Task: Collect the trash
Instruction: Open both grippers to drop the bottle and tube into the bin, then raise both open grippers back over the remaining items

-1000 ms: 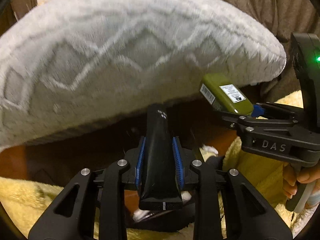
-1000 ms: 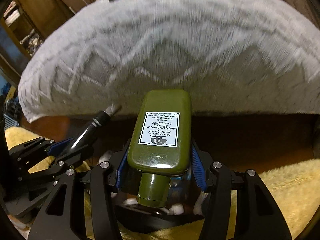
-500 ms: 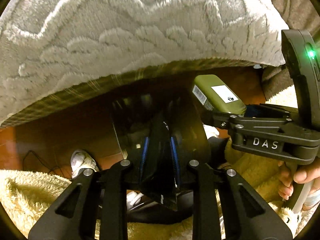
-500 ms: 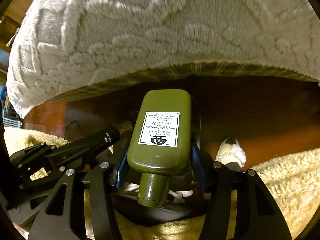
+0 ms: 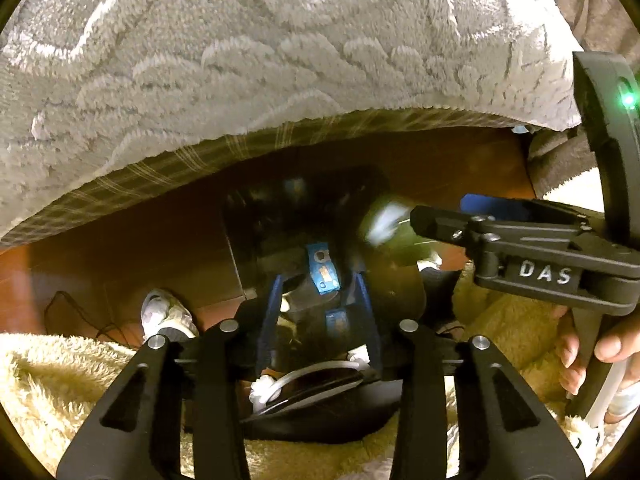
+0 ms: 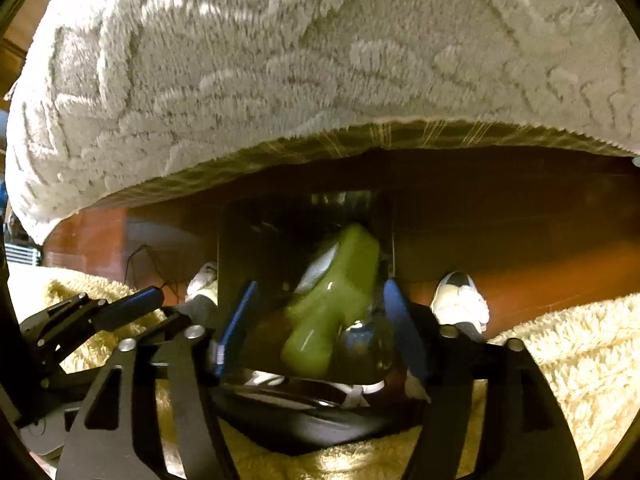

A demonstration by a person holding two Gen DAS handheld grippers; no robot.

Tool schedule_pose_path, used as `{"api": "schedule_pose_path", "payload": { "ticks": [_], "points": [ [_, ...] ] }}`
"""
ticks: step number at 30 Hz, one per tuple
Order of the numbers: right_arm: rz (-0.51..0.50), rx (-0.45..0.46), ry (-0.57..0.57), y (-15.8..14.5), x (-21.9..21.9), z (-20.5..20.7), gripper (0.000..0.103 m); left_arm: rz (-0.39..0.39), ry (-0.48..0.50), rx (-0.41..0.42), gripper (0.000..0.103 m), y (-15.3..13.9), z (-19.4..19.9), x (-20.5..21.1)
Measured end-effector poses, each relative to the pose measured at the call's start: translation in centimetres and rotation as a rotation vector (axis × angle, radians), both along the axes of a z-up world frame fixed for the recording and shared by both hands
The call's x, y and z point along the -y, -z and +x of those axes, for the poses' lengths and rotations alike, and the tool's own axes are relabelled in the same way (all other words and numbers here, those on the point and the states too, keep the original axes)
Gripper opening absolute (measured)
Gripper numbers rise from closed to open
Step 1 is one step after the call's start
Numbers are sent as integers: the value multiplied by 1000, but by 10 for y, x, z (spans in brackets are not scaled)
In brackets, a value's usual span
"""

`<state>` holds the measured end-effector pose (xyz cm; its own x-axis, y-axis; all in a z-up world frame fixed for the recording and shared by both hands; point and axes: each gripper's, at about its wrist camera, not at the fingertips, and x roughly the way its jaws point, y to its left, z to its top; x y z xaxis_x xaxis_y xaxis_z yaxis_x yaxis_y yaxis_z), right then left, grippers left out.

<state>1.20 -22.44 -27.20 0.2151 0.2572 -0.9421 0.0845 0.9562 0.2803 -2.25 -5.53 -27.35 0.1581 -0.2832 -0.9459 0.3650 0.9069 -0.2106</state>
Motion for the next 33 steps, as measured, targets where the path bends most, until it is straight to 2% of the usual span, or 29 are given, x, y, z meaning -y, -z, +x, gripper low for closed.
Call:
{"api": "schedule_pose_path", "payload": {
  "ticks": [4,7,11,15,18,23,28,33],
  "points": [
    [-12,26,9,-10,5,1,74,4,-9,17,47,-8,1,-4],
    [-21,55,20,-22,10,2,83,4,-15,38,57,-18,2,-8],
    [-14,129,31,-48,16,4,84,7,-19,105,70,-40,5,-13],
    [-50,250,52,-94,30,10,84,-10,-31,187,78,-71,10,-23],
    [-81,341,69,-129,42,19,86,-17,-41,251,80,-97,19,-30],
    [-144,433,104,-169,62,48,87,13,-54,361,83,-137,42,-35],
    [-177,447,153,-180,81,90,87,46,-93,429,83,-166,87,-41],
    [-199,456,210,-189,96,136,87,66,-131,473,83,-180,137,-43]
  ]
}}
